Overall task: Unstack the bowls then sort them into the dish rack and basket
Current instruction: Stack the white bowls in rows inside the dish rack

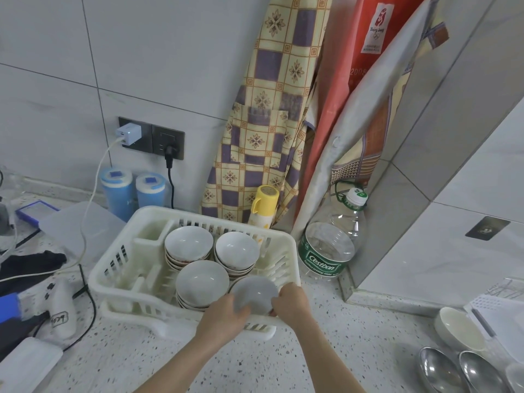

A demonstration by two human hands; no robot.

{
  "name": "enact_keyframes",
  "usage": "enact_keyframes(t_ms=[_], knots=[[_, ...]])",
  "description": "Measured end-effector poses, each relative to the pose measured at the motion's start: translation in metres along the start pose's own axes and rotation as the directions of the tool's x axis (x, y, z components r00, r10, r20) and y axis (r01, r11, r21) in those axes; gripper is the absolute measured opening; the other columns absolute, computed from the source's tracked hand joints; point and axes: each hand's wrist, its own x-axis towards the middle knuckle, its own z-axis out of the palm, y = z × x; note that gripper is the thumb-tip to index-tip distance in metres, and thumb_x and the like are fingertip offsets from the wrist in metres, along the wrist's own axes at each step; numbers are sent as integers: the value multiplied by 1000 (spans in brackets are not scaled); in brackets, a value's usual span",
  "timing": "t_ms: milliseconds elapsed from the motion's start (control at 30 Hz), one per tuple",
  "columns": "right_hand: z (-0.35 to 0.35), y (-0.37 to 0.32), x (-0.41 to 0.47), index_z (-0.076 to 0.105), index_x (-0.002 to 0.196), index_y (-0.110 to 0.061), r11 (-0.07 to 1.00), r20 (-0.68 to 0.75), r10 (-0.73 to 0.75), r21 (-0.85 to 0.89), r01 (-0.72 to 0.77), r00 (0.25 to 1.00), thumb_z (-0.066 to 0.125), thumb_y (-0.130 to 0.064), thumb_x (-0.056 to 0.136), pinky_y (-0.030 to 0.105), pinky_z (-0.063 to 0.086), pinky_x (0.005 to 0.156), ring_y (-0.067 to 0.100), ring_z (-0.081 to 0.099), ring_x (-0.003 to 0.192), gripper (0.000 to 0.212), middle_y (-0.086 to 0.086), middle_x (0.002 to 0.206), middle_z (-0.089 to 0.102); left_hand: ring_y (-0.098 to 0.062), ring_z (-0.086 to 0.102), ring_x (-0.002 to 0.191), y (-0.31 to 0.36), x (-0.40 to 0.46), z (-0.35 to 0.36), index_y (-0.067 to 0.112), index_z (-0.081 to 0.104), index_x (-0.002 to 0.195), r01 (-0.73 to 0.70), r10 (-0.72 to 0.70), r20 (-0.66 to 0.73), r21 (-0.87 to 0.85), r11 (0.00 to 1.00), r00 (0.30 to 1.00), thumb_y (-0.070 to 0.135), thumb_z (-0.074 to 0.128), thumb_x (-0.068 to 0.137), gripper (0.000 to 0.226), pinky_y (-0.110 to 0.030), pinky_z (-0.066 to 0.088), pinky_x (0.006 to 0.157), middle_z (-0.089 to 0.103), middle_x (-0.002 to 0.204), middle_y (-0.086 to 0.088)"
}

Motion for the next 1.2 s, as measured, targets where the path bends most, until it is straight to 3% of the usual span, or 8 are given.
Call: enact_keyframes(t_ms=[233,433,533,600,667,900,1033,1200], knots=[[9,-5,6,55,117,-7,964,-30,20,-264,-27,999,59,-15,89,26,55,75,23,68,101,29,7,111,68,-15,58,72,-4,-4,1,28,38,92,18,-16,33,-71,997,999,37,52,93,17,-29,44,67,56,74,1],[13,-6,6,58,118,-10,952,-97,-9,-305,-21,995,59,-18,92,27,55,82,21,66,105,27,5,115,66,-20,63,81,4,-9,0,42,28,73,59,-57,25,-77,995,998,36,52,93,32,-38,51,77,65,90,-11],[15,-6,-2,59,106,-12,965,-147,-44,-264,4,988,49,-19,97,27,52,75,23,67,96,16,6,104,67,-15,62,84,6,-14,-1,39,49,93,76,-73,28,-116,990,997,34,53,91,6,-41,53,80,65,101,-7],[16,-2,-6,53,83,-14,977,-199,-116,-200,76,973,43,-19,97,26,46,63,22,60,73,18,4,78,59,-5,60,85,5,-14,1,26,49,134,86,-82,36,-120,989,996,33,53,90,45,-32,52,76,57,96,13],[17,7,-10,48,74,-13,984,-257,-180,-58,171,949,46,-20,95,22,36,51,19,47,57,23,1,60,47,3,55,82,4,-18,1,23,42,143,84,-81,29,-133,988,996,31,54,90,54,-30,52,76,49,98,24],[-6,42,-24,70,71,-7,654,-192,-194,706,272,962,60,-16,88,10,37,48,2,48,46,22,-2,55,66,-8,56,108,24,-38,27,22,52,134,6,-19,-60,-203,979,998,22,55,95,39,-28,48,89,55,130,9],[-18,96,-34,74,73,-18,579,-120,-176,790,202,977,59,-31,89,18,39,47,7,45,46,25,2,62,71,5,58,93,52,-42,65,30,58,118,-118,69,-185,-268,956,980,24,57,96,23,-13,43,71,60,115,20],[-57,207,-43,74,73,-16,547,-116,-89,824,146,989,58,-33,92,19,35,47,10,40,46,30,4,63,71,-8,61,83,115,-51,151,37,62,98,-190,110,-229,-365,912,967,22,60,95,16,-22,46,71,69,96,9]])
